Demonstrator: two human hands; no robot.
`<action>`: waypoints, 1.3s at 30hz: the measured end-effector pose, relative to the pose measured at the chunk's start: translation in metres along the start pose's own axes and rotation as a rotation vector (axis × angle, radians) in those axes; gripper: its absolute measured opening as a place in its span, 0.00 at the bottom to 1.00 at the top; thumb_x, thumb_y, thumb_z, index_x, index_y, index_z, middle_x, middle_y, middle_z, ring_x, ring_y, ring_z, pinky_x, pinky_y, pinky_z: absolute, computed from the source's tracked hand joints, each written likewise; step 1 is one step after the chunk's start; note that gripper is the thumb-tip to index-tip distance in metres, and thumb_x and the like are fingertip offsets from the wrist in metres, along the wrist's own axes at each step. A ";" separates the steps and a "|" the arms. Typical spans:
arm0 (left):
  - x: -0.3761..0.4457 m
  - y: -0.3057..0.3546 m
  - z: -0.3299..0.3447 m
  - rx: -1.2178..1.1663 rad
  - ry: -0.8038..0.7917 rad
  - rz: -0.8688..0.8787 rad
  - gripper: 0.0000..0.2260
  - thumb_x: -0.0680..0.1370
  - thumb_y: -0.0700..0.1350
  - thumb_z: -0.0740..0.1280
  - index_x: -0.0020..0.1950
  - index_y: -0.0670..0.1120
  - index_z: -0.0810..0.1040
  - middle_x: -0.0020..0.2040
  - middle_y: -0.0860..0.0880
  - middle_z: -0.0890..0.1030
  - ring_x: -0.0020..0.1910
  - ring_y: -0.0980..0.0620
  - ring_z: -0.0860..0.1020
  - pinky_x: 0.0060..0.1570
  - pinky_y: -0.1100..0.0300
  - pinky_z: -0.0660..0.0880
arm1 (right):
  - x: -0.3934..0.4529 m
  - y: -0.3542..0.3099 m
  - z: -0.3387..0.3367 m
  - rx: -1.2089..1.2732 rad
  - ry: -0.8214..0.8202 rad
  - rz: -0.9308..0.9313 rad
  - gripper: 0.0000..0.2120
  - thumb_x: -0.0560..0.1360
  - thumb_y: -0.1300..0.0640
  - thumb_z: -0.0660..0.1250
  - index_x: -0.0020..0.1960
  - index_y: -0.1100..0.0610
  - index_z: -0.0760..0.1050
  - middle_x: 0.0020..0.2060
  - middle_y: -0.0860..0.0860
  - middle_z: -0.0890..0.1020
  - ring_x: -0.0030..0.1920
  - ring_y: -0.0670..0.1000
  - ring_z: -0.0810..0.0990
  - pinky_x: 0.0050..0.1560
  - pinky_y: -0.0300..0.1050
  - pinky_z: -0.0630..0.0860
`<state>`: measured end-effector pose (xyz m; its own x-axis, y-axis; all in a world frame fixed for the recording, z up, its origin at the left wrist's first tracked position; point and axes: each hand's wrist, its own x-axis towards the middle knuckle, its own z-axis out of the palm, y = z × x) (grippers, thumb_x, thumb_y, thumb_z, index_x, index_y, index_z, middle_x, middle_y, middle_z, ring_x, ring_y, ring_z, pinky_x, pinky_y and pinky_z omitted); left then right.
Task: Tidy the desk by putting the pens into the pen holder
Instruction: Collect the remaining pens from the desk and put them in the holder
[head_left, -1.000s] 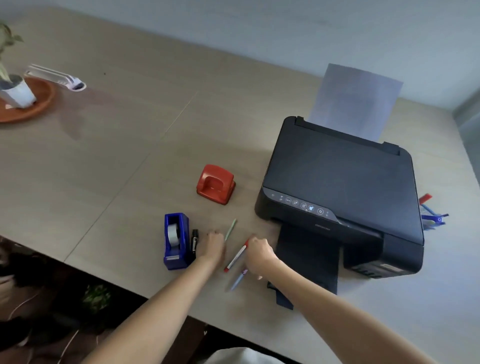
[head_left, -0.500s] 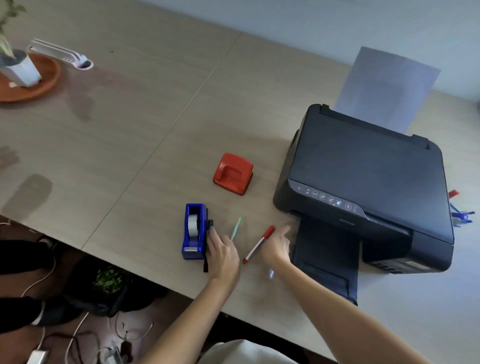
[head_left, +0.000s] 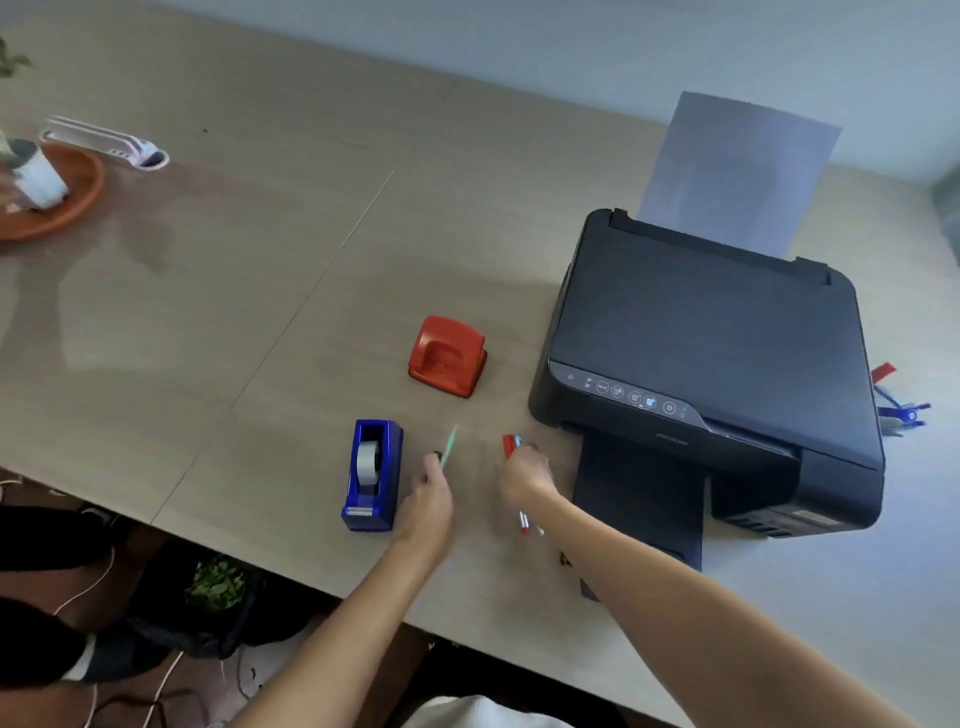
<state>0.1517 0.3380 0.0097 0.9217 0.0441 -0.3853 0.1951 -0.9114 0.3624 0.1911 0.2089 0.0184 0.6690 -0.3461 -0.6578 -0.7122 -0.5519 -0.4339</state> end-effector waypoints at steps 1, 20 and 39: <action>-0.002 0.005 -0.011 -0.060 0.012 0.015 0.17 0.81 0.34 0.52 0.69 0.40 0.59 0.57 0.36 0.77 0.51 0.38 0.78 0.44 0.51 0.73 | -0.005 -0.002 -0.008 0.000 -0.033 -0.071 0.15 0.78 0.60 0.56 0.64 0.63 0.66 0.59 0.61 0.77 0.53 0.60 0.78 0.49 0.48 0.73; -0.017 0.376 -0.085 -0.399 -0.549 0.583 0.17 0.82 0.43 0.57 0.71 0.49 0.69 0.48 0.51 0.70 0.37 0.56 0.73 0.33 0.64 0.73 | -0.029 0.136 -0.410 0.895 0.778 -0.555 0.13 0.78 0.55 0.59 0.36 0.58 0.67 0.29 0.51 0.67 0.28 0.44 0.65 0.31 0.39 0.64; 0.020 0.574 0.098 0.409 -0.248 0.502 0.05 0.76 0.37 0.66 0.51 0.41 0.78 0.49 0.42 0.80 0.50 0.42 0.81 0.43 0.57 0.74 | 0.157 0.282 -0.424 0.490 0.576 -0.374 0.16 0.75 0.46 0.64 0.35 0.56 0.76 0.35 0.54 0.81 0.45 0.56 0.76 0.45 0.48 0.71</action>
<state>0.2490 -0.2242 0.1267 0.7540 -0.4740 -0.4548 -0.4223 -0.8801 0.2172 0.1856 -0.3230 0.0535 0.7886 -0.6122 -0.0584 -0.3446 -0.3613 -0.8665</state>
